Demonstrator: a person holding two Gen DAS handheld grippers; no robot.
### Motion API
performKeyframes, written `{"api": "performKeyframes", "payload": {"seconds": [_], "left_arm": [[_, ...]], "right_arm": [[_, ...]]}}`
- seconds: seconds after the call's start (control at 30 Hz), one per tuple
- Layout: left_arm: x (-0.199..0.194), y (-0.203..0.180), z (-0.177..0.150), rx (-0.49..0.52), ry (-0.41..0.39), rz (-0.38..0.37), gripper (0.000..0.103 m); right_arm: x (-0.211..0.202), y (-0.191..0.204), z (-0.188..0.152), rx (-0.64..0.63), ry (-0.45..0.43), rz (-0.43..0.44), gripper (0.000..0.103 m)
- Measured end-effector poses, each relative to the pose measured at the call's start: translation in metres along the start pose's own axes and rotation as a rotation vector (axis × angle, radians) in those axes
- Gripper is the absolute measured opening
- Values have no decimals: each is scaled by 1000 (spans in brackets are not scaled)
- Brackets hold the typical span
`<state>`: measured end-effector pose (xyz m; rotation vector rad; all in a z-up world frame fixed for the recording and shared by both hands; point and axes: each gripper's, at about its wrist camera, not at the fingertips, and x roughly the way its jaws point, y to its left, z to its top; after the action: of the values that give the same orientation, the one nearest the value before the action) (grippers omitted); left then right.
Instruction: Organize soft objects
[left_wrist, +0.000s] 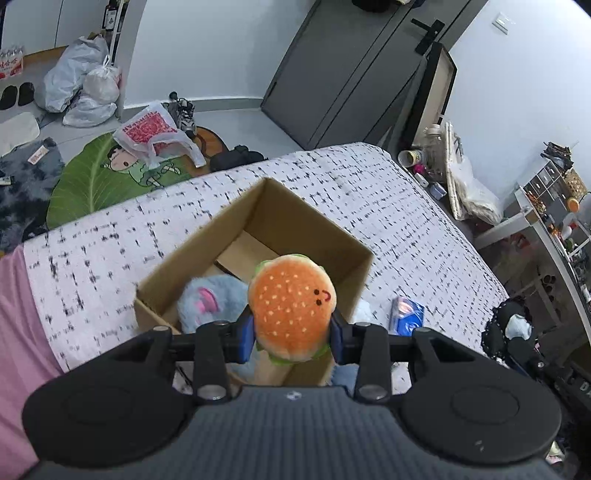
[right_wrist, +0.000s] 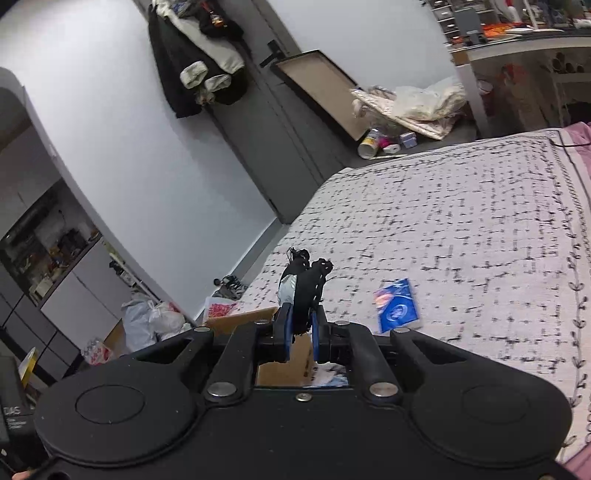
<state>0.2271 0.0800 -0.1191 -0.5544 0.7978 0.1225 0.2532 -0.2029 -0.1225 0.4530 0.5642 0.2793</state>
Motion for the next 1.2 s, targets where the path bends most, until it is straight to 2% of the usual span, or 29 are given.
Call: {"api": "performKeyframes", "payload": {"seconds": [0.37, 0.7, 0.8, 0.83, 0.9, 0.97, 1.07, 1.2], "left_arm": [[34, 26, 16, -13, 0, -32, 39], [57, 35, 21, -49, 34, -94, 39], [60, 36, 23, -51, 40, -99, 40], [62, 37, 24, -48, 41, -98, 42], [66, 37, 27, -45, 48, -95, 46], [71, 40, 29, -71, 67, -92, 55], [74, 46, 28, -109, 84, -103, 63], [68, 44, 29, -101, 54, -96, 68]], "right_arm": [[36, 34, -14, -39, 58, 29, 10], [62, 68, -46, -105, 198, 60, 11], [68, 72, -54, -122, 241, 66, 19], [70, 72, -56, -121, 253, 63, 28], [71, 71, -58, -114, 268, 61, 36], [71, 70, -58, -118, 266, 50, 36], [70, 67, -56, -111, 264, 33, 39], [68, 61, -53, -87, 257, 6, 43]]}}
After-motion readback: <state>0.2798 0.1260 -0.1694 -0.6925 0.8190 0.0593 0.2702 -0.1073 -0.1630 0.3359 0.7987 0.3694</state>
